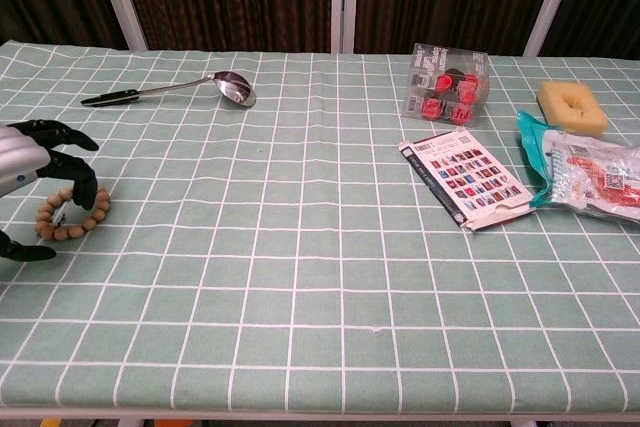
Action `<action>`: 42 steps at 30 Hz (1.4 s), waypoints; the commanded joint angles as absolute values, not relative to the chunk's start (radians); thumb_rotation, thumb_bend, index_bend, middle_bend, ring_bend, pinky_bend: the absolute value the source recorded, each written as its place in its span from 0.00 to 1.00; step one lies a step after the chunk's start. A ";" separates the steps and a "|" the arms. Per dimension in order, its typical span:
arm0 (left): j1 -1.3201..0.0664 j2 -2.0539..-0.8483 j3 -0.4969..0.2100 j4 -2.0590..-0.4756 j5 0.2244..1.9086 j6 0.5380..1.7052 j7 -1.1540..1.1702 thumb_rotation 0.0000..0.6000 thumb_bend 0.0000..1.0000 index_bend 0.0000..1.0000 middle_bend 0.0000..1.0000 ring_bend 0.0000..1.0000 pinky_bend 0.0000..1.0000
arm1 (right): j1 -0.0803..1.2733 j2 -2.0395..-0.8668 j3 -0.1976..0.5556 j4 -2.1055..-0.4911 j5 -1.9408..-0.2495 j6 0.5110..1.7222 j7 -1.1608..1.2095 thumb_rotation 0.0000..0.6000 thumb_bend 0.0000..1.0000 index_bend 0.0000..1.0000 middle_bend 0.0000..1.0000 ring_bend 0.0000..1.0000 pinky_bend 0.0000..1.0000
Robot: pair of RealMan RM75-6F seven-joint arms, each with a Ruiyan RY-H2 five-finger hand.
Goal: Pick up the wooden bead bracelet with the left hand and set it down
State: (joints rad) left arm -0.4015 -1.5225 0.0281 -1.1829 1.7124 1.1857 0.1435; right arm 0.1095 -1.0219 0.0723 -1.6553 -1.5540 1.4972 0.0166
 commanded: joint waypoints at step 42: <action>-0.411 -1.566 0.049 -1.111 1.597 1.164 0.015 1.00 0.46 0.52 0.54 0.20 0.14 | 0.099 -1.036 0.072 -1.632 -1.537 1.499 0.052 1.00 0.14 0.05 0.17 0.00 0.00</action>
